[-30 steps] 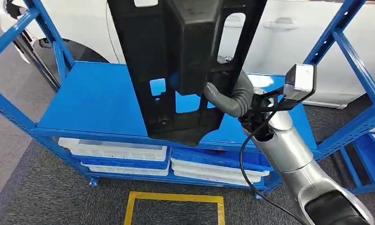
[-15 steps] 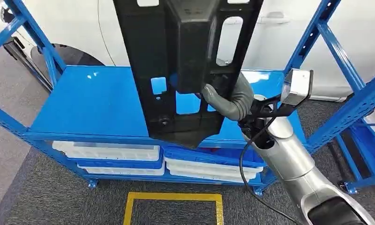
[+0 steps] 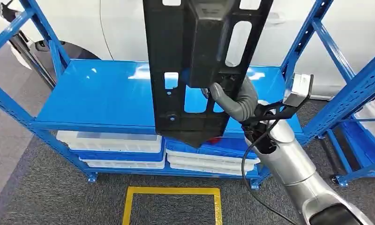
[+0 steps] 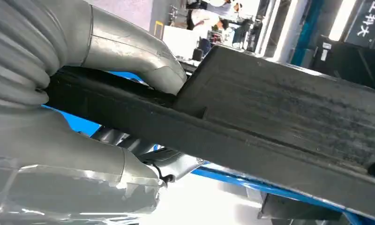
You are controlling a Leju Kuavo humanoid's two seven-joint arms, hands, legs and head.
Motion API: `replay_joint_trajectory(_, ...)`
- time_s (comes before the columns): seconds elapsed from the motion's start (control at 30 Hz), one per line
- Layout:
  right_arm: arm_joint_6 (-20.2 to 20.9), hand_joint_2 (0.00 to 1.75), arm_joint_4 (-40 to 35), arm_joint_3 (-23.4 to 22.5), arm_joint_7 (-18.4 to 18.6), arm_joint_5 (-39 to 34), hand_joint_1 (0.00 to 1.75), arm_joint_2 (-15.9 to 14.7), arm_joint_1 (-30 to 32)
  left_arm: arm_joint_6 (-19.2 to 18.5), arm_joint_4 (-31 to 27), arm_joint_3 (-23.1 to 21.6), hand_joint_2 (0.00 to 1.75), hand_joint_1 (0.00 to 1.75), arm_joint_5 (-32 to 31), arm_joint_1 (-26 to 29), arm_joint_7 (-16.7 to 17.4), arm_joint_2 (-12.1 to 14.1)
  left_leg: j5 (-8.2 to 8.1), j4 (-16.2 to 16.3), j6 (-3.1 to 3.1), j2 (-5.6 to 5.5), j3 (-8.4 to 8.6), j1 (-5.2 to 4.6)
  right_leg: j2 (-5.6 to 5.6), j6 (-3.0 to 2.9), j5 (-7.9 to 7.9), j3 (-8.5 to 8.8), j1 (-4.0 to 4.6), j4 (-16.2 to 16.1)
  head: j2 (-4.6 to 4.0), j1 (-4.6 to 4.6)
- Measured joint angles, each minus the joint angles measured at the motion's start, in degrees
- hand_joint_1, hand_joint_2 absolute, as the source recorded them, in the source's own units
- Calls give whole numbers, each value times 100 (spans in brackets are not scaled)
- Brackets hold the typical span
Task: Take the parts from the cabinet and place them on the table.
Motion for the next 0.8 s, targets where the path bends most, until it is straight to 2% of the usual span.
replay_joint_trajectory(0.03,0,175,18,-7,0,0,175,6,16,0,0,0,175,0,0,6,0,0,54,7,-1,12,-81,-2,-1,24,-181,-109,-12,413,0,0)
replay_joint_trajectory(0.07,0,175,28,-7,0,0,175,6,32,0,0,0,175,0,2,8,0,0,104,16,-8,15,-158,-2,-2,40,-196,-120,-25,609,0,0)
replay_joint_trajectory(0.1,0,175,39,-9,0,0,175,6,43,0,0,0,175,0,0,10,0,0,153,29,-20,19,-239,2,-9,51,-83,3,-40,534,0,0)
replay_joint_trajectory(0.13,0,175,50,-9,0,0,175,6,43,-2,0,0,175,0,0,8,0,-2,201,49,-34,20,-319,8,-24,60,102,253,-52,217,0,0)
replay_joint_trajectory(0.17,0,175,52,-15,0,0,175,6,42,-2,0,0,175,0,0,7,0,-4,240,73,-57,19,-393,16,-35,64,275,579,-63,-249,0,0)
replay_joint_trajectory(0.2,0,175,52,-20,0,0,175,6,37,-2,0,0,175,0,2,3,0,-4,279,103,-81,19,-450,18,-59,68,348,971,-77,-790,0,0)
replay_joint_trajectory(0.23,-2,175,52,-24,0,0,175,6,29,-2,0,0,175,0,2,-3,-2,-4,308,124,-120,11,-501,-6,-63,47,157,1193,-59,-1185,0,0)
replay_joint_trajectory(0.27,-2,175,52,-24,-4,-2,175,6,50,-4,0,0,175,0,0,-5,0,-4,363,101,-164,9,-483,0,-26,-41,281,1134,-16,-1116,0,-4)
replay_joint_trajectory(0.3,-17,175,55,-26,-2,-4,175,6,42,-7,0,0,175,0,0,-5,0,-4,391,110,-193,8,-483,3,-26,-60,266,1132,-15,-1170,0,-4)
replay_joint_trajectory(0.33,-42,175,55,-28,0,-7,175,6,38,-13,0,0,175,0,2,-5,0,-7,448,90,-227,9,-494,19,-21,-98,294,1102,13,-1132,0,-4)
replay_joint_trajectory(0.37,-74,175,59,-33,9,-7,175,2,41,-15,0,0,175,0,0,2,11,-7,497,67,-273,2,-501,7,-25,-151,351,1076,6,-1162,0,-4)
replay_joint_trajectory(0.4,-105,175,68,-39,13,-9,175,-7,38,-15,0,2,175,0,-2,6,24,-4,415,108,-298,-9,-534,28,-49,-206,438,1044,-34,-1202,0,-2)
replay_joint_trajectory(0.43,-120,175,70,-44,15,-11,175,-9,37,-18,0,2,175,0,0,14,31,-4,153,253,-312,-16,-622,31,-51,-248,504,976,-29,-1212,0,-4)
replay_joint_trajectory(0.47,-127,175,74,-50,13,-11,175,-11,36,-22,0,4,175,0,0,5,35,-4,-249,614,-327,-18,-719,31,-54,-287,573,891,-22,-1210,0,-4)
replay_joint_trajectory(0.5,-131,175,92,-61,2,-9,175,-11,41,-31,0,4,175,0,0,-1,35,-2,-592,1072,-345,-19,-821,31,-54,-302,646,802,-9,-1207,0,-2)
replay_joint_trajectory(0.53,-129,175,109,-68,-6,-2,175,-11,47,-41,0,4,175,0,2,-11,35,2,-809,1512,-357,-26,-896,30,-53,-308,713,712,7,-1204,0,-4)
replay_joint_trajectory(0.57,-129,175,127,-70,-17,6,175,-11,64,-57,0,7,175,0,2,-20,37,4,-868,1821,-362,-26,-901,30,-52,-309,783,625,20,-1200,0,-4)
replay_joint_trajectory(0.6,-127,175,140,-74,-22,11,175,-11,84,-61,0,7,175,0,0,-17,44,4,-773,1912,-355,-26,-808,30,-50,-305,854,530,33,-1197,0,-4)
replay_joint_trajectory(0.63,-125,175,157,-85,-22,13,175,-11,100,-66,0,4,175,0,0,-9,57,4,-583,1757,-336,-26,-608,30,-43,-298,925,431,45,-1193,0,-4)
replay_joint_trajectory(0.67,-125,175,162,-109,-22,20,175,-11,114,-66,0,4,175,0,-2,-6,63,4,-393,1382,-308,-29,-309,29,-36,-288,997,337,54,-1184,0,-4)
replay_joint_trajectory(0.7,-125,175,162,-125,-24,20,175,-11,118,-66,0,7,175,0,-2,3,74,4,-314,895,-269,-34,55,28,-25,-276,1060,264,62,-1176,0,-4)
replay_joint_trajectory(0.73,-125,175,162,-153,-28,20,175,-11,118,-66,0,7,175,0,-4,13,74,9,-496,339,-223,-55,427,14,-24,-251,1117,207,65,-1166,0,-4)
replay_joint_trajectory(0.77,-125,175,162,-186,-29,20,175,-22,116,-68,0,7,175,0,-7,17,72,11,-619,-65,-213,-67,620,-15,-29,-214,1178,174,71,-1158,0,-2)
replay_joint_trajectory(0.8,-125,175,162,-192,-28,26,175,-24,120,-70,0,7,175,0,-7,28,72,9,-540,21,-196,-68,544,-35,-43,-178,1239,195,59,-1205,0,-4)
